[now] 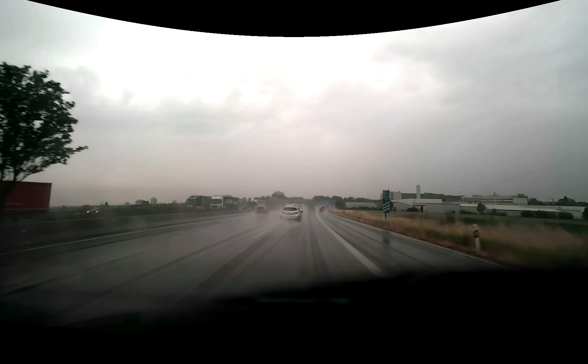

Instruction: Follow the waypoints while adhering to traffic rules and regulations

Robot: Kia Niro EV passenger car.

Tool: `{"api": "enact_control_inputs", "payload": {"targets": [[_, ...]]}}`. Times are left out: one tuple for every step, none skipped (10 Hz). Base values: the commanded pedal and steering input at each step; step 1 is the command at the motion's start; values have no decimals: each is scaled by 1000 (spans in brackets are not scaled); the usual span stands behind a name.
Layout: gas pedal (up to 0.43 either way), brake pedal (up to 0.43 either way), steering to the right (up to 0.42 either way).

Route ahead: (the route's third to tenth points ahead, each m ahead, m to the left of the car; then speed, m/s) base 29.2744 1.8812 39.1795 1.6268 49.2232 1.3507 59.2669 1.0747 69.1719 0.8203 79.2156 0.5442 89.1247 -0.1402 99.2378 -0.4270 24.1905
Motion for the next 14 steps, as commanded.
{"api": "enact_control_inputs", "payload": {"targets": [[79, 0, 4], [79, 0, 4], [79, 0, 4], [79, 0, 4], [79, 0, 3], [79, 0, 3], [79, 0, 3], [79, 0, 2], [79, 0, 2], [79, 0, 1], [79, 0, 1], [79, 0, 1], [79, 0, 1], [47, 0, 2]]}}
